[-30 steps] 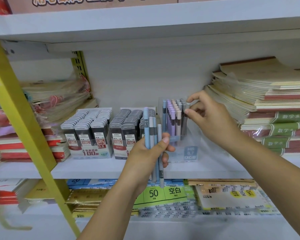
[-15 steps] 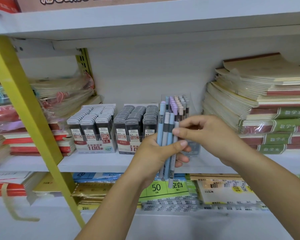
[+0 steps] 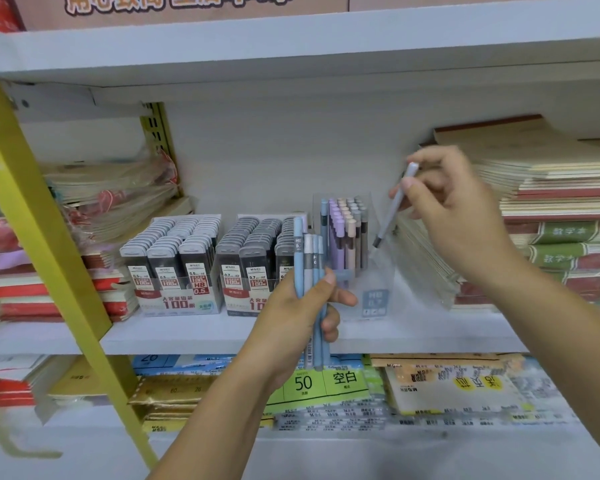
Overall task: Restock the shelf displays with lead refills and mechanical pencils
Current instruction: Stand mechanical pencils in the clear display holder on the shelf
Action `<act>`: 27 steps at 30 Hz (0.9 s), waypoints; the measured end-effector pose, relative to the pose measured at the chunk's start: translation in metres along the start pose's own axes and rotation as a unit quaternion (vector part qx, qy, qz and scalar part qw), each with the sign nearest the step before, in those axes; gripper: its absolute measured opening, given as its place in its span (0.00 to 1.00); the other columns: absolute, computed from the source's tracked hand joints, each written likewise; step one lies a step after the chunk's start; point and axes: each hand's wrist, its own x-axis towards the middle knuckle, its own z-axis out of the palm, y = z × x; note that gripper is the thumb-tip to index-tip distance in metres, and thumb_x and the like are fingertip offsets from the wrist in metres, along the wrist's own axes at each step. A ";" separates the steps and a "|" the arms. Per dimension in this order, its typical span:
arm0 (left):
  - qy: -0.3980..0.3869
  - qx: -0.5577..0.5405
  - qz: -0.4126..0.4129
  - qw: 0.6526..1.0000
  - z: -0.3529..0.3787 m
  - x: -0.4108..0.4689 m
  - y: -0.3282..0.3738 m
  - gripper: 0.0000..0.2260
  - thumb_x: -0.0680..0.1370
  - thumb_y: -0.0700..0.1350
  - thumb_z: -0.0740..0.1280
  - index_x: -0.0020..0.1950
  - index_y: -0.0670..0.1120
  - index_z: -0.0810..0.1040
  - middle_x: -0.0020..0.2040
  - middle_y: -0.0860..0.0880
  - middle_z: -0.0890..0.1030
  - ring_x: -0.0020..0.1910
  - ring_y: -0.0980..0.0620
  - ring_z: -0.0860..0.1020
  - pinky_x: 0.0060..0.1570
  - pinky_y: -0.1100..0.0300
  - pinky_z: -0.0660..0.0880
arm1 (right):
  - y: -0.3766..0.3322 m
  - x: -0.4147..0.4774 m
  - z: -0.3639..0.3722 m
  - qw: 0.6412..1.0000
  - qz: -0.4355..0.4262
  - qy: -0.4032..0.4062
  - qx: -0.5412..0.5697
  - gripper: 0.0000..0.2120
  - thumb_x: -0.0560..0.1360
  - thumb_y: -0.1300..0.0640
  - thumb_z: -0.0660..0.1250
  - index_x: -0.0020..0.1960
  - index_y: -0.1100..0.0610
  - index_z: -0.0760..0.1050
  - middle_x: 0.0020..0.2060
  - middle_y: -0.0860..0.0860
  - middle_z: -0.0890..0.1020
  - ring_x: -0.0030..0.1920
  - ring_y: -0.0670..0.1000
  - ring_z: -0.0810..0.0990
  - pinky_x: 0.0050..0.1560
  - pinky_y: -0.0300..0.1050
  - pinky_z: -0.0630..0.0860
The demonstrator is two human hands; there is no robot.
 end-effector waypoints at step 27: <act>0.141 -0.032 0.076 0.987 0.010 0.009 0.008 0.08 0.79 0.43 0.71 0.41 0.53 0.85 0.31 0.50 0.81 0.24 0.55 0.69 0.24 0.63 0.68 | -0.016 -0.051 -0.014 0.941 0.141 -0.016 0.306 0.07 0.70 0.63 0.68 0.46 0.56 0.82 0.43 0.57 0.85 0.41 0.52 0.84 0.45 0.40 0.81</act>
